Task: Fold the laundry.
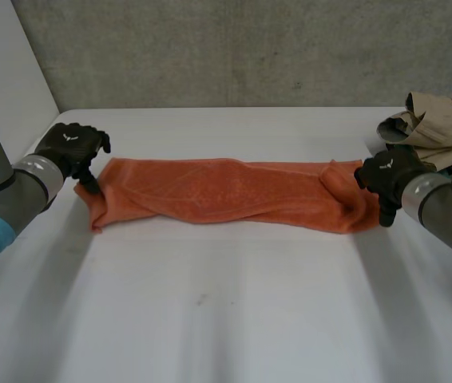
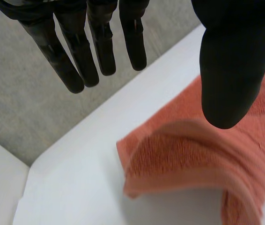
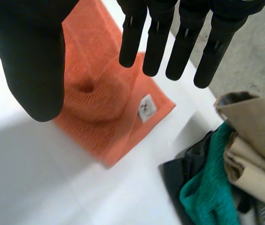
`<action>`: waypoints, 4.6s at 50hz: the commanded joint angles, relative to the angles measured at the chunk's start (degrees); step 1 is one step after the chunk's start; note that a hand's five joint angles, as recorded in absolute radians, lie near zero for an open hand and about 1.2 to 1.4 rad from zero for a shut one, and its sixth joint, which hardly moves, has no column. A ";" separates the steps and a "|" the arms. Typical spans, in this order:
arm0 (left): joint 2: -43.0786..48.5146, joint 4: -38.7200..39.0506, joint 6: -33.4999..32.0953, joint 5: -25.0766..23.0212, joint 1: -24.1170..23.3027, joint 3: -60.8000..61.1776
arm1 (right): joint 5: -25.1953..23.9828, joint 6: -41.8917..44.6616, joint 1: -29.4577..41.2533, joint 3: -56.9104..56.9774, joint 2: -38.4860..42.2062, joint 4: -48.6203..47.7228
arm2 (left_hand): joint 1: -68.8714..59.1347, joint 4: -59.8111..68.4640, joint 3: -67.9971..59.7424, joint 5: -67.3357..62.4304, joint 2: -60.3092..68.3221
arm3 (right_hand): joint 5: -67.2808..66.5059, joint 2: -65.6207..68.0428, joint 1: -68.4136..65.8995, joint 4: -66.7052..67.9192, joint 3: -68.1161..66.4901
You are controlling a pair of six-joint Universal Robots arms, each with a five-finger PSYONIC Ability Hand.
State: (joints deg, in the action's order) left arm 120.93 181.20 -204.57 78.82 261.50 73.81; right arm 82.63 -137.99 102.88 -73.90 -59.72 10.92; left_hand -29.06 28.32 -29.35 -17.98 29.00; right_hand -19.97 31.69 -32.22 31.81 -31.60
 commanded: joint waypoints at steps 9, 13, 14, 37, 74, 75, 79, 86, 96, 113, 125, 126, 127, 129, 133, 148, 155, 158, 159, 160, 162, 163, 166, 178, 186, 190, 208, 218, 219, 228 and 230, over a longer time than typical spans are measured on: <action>10.90 -5.42 -5.92 0.19 0.86 -8.85 | -10.91 -1.93 -4.36 -12.93 3.20 -23.39 | 1.70 -0.96 1.99 0.62 -1.63 | 0.62 -2.34 2.87 -2.46 2.26; 12.75 -6.91 -6.19 0.55 0.51 -11.40 | -10.83 -2.46 -4.00 -12.50 5.57 -26.56 | -8.21 8.95 -7.92 -9.29 8.27 | -1.22 -0.49 1.03 -0.61 0.41; 12.92 -7.09 -6.19 0.55 0.42 -11.75 | -10.91 -2.46 -4.00 -12.23 6.10 -27.09 | -10.40 11.13 -10.11 -11.48 10.46 | -1.56 -0.16 0.69 -0.28 0.07; -13.49 -11.39 -3.91 1.96 -0.37 -2.89 | -10.47 -7.37 -6.54 -4.16 -10.48 -7.71 | -50.94 51.68 -50.65 -52.02 51.00 | -50.03 48.31 -47.78 48.19 -48.40; 6.42 -12.28 2.07 5.64 -3.63 -10.18 | 9.47 -18.54 2.41 28.29 18.24 -9.17 | -16.22 16.96 -15.93 -17.30 16.28 | -3.33 1.61 -1.08 1.49 -1.70; 5.90 -12.10 2.07 5.64 -3.54 -10.09 | 9.82 -18.45 2.76 27.77 17.36 -8.21 | -11.48 12.21 -11.19 -12.56 11.54 | 0.25 -1.97 2.50 -2.09 1.88; 2.91 -10.09 2.07 5.56 -2.57 -8.07 | 9.57 -18.80 3.73 23.03 12.09 -2.32 | 2.35 -1.61 2.64 1.27 -2.28 | 16.59 -18.31 18.84 -18.43 18.22; -5.35 -6.39 -1.35 0.47 -0.20 0.71 | 2.72 -14.77 3.03 9.94 -0.74 10.51 | -0.14 0.88 0.14 -1.23 0.21 | 13.92 -15.64 16.17 -15.76 15.55; -11.60 -6.22 -14.44 -8.24 0.86 15.03 | -2.82 -11.33 -1.36 -10.70 -13.22 16.86 | -15.12 15.86 -14.83 -16.21 15.19 | 6.01 -7.73 8.26 -7.85 7.64; -3.61 3.10 -16.29 -8.60 -6.26 14.53 | -7.31 -10.89 -4.18 -36.22 -18.86 -8.89 | -2.34 3.08 -2.06 -3.43 2.41 | 5.33 -7.05 7.58 -7.17 6.97; 1.41 1.43 -20.69 -2.36 -8.46 10.83 | -7.05 -11.86 -3.56 -38.16 -14.82 -15.93 | -50.90 51.63 -50.61 -51.98 50.96 | -38.14 36.42 -35.89 36.30 -36.50; 1.15 1.43 -20.60 -2.27 -8.46 10.92 | -6.96 -11.86 -3.65 -38.07 -14.73 -16.19 | -50.94 51.68 -50.65 -52.02 51.00 | -49.72 48.00 -47.47 47.89 -48.09; 0.71 1.43 -20.34 -2.18 -8.46 10.92 | -6.96 -11.86 -3.74 -37.98 -14.81 -16.55 | -50.94 51.68 -50.65 -52.02 51.00 | -50.03 48.31 -47.78 48.19 -48.40; -0.96 1.35 -19.73 -1.92 -8.11 11.27 | -6.69 -12.47 -4.18 -37.81 -15.25 -17.34 | -50.94 51.68 -50.65 -52.02 51.00 | -50.03 48.31 -47.78 48.19 -48.40; -4.56 1.35 -17.71 -1.74 -7.67 12.67 | -6.70 -12.56 -4.00 -36.05 -16.83 -19.36 | -50.94 51.68 -50.65 -52.02 51.00 | -50.03 48.31 -47.78 48.19 -48.40; -15.46 -2.34 -13.48 -3.76 -4.68 17.95 | -5.38 -13.27 1.00 1.81 2.48 -10.23 | -50.94 51.68 -50.65 -52.02 51.00 | -50.03 48.31 -47.78 48.19 -48.40; -18.45 -4.19 -10.50 -4.38 -5.29 17.78 | -4.59 -12.57 3.55 19.40 16.64 -5.04 | -50.94 51.68 -50.65 -52.02 51.00 | -3.92 2.20 -1.67 2.08 -2.29; -19.33 -4.80 -8.66 -4.11 -6.52 17.08 | -1.00 -12.21 4.34 20.29 16.74 -3.11 | -50.94 51.68 -50.65 -52.02 51.00 | 19.97 -21.69 22.22 -21.81 21.60; -19.59 -5.07 -8.30 -4.11 -6.79 16.90 | 0.24 -12.39 4.43 20.12 16.04 -2.93 | -50.94 51.68 -50.65 -52.02 51.00 | 19.97 -21.69 22.22 -21.81 21.60; -19.94 -5.33 -7.95 -4.11 -7.14 16.63 | 1.55 -12.74 4.61 19.59 15.17 -2.84 | -50.94 51.68 -50.65 -52.02 51.00 | 19.97 -21.69 22.22 -21.81 21.60; -21.26 -6.47 -7.16 -4.03 -8.10 15.85 | 4.01 -15.01 4.61 16.62 10.97 -2.40 | -50.94 51.68 -50.65 -52.02 51.00 | 19.97 -21.69 22.22 -21.81 21.60; -21.79 -7.00 -6.98 -3.94 -8.54 15.49 | 4.55 -15.89 4.52 15.12 9.20 -2.40 | -50.94 51.68 -50.65 -52.02 51.00 | 19.97 -21.69 22.22 -21.81 21.60; -24.24 -8.84 -6.28 -3.85 -10.12 13.83 | 4.99 -18.35 4.70 8.63 1.40 -2.05 | -50.94 51.68 -50.65 -52.02 51.00 | 19.97 -21.69 22.22 -21.81 21.60; -31.45 -15.44 -2.76 -2.36 -17.50 6.71 | 2.97 -31.09 9.61 -13.27 -12.53 -0.36 | -50.94 51.68 -50.65 -52.02 51.00 | 19.97 -21.69 22.22 -21.81 21.60; -34.36 -16.32 -2.41 -0.69 -19.71 6.61 | 2.27 -39.98 15.42 -14.52 -7.79 -9.77 | -50.94 51.68 -50.65 -52.02 51.00 | 19.97 -21.69 22.22 -21.81 21.60; -35.50 -16.32 -1.71 0.28 -19.45 7.49 | 2.88 -41.04 17.97 -12.94 -3.92 -13.29 | -50.94 51.68 -50.65 -52.02 51.00 | 11.26 -12.97 13.51 -13.09 12.89; -26.73 -8.86 -1.09 -2.35 -11.45 10.84 | 7.55 -27.87 14.19 6.48 8.48 -16.11 | -50.94 51.68 -50.65 -52.02 51.00 | -50.03 48.31 -47.78 48.19 -48.40; -10.11 -1.03 -1.36 3.08 -9.07 -22.00 | 5.52 -19.69 11.64 31.69 8.65 -18.83 | -50.94 51.68 -50.65 -52.02 51.00 | -50.03 48.31 -47.78 48.19 -48.40; -8.36 -1.03 -0.48 5.44 -9.25 -28.83 | 5.69 -18.81 11.21 35.89 8.48 -19.79 | -50.94 51.68 -50.65 -52.02 51.00 | -50.03 48.31 -47.78 48.19 -48.40; -5.71 -2.87 5.50 9.95 -8.90 -47.00 | 4.38 -18.28 9.44 45.25 5.05 -23.58 | -50.94 51.68 -50.65 -52.02 51.00 | -50.03 48.31 -47.78 48.19 -48.40; -7.02 -4.18 6.90 8.64 -8.29 -44.91 | 2.89 -18.36 9.27 42.28 3.48 -21.84 | -50.94 51.68 -50.65 -52.02 51.00 | -50.03 48.31 -47.78 48.19 -48.40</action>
State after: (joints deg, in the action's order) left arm 116.47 180.88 -202.57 87.16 252.77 31.74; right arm 87.83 -156.12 112.77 -29.70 -52.91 -11.91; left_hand -66.37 68.63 -68.14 -56.05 68.64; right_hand -57.00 67.54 -65.25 68.64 -68.28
